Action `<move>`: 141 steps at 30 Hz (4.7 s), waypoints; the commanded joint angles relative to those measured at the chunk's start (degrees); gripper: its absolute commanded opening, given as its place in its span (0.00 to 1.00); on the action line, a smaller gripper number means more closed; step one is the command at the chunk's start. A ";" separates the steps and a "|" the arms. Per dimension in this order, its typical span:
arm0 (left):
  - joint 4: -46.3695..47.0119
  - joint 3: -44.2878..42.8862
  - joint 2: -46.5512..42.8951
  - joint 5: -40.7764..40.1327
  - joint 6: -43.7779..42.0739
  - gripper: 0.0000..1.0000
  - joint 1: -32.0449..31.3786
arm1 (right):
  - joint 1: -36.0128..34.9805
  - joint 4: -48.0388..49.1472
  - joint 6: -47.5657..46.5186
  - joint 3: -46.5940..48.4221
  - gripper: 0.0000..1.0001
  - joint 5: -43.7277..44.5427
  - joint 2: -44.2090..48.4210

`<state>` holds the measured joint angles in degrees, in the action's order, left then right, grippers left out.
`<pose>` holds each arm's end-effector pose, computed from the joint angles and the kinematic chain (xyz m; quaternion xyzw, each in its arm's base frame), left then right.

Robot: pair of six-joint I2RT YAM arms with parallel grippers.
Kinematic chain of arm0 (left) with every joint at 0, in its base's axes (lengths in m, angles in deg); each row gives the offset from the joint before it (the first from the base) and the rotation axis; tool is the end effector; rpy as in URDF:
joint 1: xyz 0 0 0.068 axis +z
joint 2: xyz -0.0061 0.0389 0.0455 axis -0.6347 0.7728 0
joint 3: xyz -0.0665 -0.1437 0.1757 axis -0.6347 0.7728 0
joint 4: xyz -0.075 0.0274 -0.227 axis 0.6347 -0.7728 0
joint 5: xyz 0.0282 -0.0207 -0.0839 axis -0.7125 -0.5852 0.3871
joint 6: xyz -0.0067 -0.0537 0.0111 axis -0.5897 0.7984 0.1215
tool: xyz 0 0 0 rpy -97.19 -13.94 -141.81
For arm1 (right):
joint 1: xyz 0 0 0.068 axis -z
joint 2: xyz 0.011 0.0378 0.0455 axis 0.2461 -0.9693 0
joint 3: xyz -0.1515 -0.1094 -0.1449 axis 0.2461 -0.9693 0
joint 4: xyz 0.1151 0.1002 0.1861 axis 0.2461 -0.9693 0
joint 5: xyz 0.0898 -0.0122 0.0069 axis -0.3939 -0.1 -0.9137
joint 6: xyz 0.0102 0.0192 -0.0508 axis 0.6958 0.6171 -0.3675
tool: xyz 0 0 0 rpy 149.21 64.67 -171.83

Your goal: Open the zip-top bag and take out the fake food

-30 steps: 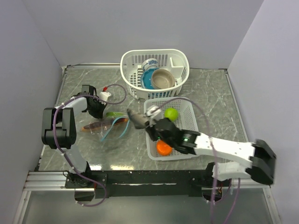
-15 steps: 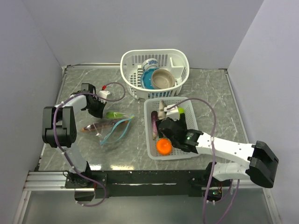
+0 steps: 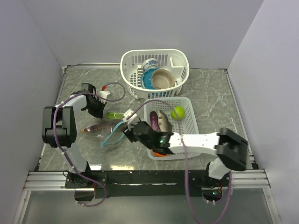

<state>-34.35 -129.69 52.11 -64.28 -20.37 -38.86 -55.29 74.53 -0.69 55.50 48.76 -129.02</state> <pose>0.3224 -0.0087 0.1427 0.2683 0.9344 -0.1049 0.2093 0.1307 0.3075 0.2195 -0.3591 0.7416 0.1791 0.5376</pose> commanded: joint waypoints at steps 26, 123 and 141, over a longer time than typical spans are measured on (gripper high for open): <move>1.58 -0.34 2.25 0.39 -0.96 0.01 -1.77 | 2.57 4.25 -3.85 10.65 0.64 -16.01 -14.96; -11.10 0.10 -1.00 12.53 -16.35 0.01 -5.98 | 0.46 6.45 -5.43 14.61 0.79 -23.31 -25.17; 0.53 3.09 -0.56 -2.77 -2.36 0.01 -5.90 | -3.15 3.46 -1.29 1.77 0.07 -19.44 -5.03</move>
<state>-40.20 -126.76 50.86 -60.10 -23.83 -44.98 -57.22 78.16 -3.77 57.12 30.40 -137.76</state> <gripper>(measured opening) 0.018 0.180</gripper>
